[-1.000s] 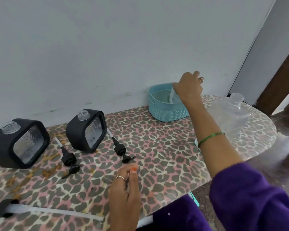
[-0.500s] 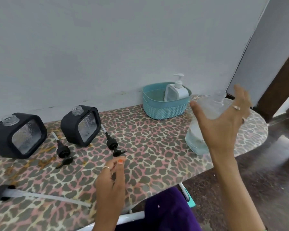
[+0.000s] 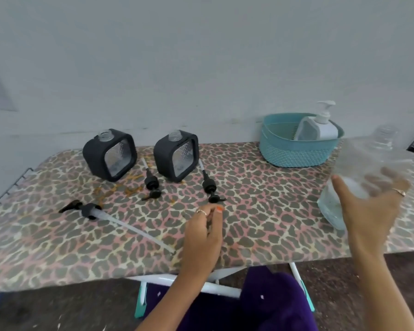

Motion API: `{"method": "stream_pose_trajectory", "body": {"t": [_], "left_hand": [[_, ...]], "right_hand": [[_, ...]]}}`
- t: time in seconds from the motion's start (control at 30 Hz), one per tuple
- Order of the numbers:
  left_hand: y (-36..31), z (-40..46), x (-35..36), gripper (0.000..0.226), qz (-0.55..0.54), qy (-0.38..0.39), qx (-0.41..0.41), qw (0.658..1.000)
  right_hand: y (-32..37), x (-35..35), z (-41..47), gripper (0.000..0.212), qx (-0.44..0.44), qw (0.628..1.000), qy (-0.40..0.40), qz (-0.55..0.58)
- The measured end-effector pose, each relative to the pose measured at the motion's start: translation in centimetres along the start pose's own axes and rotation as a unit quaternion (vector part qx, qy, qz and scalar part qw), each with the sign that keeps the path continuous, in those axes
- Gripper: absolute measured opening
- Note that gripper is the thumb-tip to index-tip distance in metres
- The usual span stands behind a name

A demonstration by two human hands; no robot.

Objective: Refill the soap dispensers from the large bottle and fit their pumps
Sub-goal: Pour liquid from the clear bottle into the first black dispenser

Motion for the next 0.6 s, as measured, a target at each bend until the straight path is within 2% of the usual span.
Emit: {"method": "stream_pose_trajectory", "body": {"t": [0.17,0.4,0.47,0.6], "left_hand": [[-0.1,-0.2,0.0,0.021,-0.011,-0.003,-0.001,1.000],[-1.0,0.1,-0.3,0.017,-0.026,-0.032,0.007,0.999],[-1.3,0.9,-1.2,0.023,-0.015,-0.076,0.011,0.997],[-2.1,4.8,-4.3,0.053,0.069,-0.179,0.007,0.981]], "right_hand": [[0.9,1.2,-0.7,0.074,0.000,0.999,0.041,0.024],[3.8,6.3,-3.9,0.072,-0.010,0.982,0.171,0.080],[4.5,7.7,-4.5,0.069,-0.027,0.973,0.207,0.096],[4.5,9.4,-5.5,0.068,-0.030,0.955,0.263,0.131]]}}
Point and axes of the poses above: each hand's wrist, its own z-axis towards the middle knuckle, its own x-axis out of the palm, y = z × x, the point moved 5 cm from there along z, towards the middle knuckle, and after that the axes turned 3 degrees about x, right-handed, at the moved point
